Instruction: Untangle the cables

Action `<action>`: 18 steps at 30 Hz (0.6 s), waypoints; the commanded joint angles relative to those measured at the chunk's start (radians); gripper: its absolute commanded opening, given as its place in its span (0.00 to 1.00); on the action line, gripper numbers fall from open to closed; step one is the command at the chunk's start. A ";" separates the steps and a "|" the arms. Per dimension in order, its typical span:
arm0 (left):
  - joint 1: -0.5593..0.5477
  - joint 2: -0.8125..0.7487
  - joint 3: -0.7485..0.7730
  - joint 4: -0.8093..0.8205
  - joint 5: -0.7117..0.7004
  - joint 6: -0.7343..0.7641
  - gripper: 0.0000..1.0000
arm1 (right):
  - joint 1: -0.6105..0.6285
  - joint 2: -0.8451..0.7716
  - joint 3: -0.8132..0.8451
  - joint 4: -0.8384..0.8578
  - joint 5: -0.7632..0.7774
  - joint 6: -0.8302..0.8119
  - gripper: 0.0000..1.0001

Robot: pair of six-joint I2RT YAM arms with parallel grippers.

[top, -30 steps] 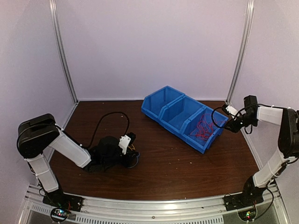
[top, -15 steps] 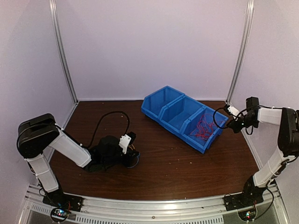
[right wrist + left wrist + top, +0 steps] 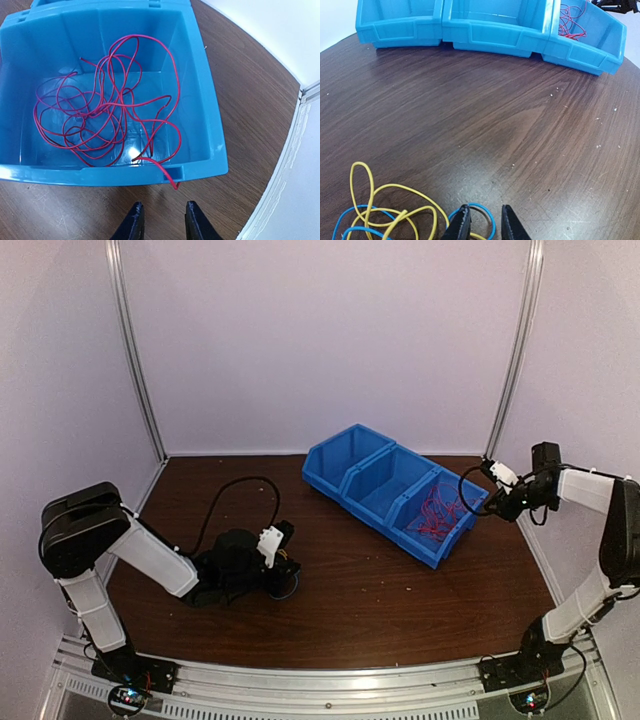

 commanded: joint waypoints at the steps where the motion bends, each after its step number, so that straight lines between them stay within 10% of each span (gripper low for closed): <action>1: 0.005 -0.018 -0.009 0.026 0.004 -0.011 0.22 | -0.008 0.057 0.063 -0.050 0.017 -0.047 0.30; 10: 0.005 -0.030 -0.017 0.023 -0.008 -0.027 0.23 | -0.008 0.137 0.108 -0.009 -0.002 -0.068 0.29; 18: 0.000 -0.034 -0.007 0.006 -0.017 -0.032 0.23 | -0.008 0.143 0.097 -0.006 -0.075 -0.093 0.07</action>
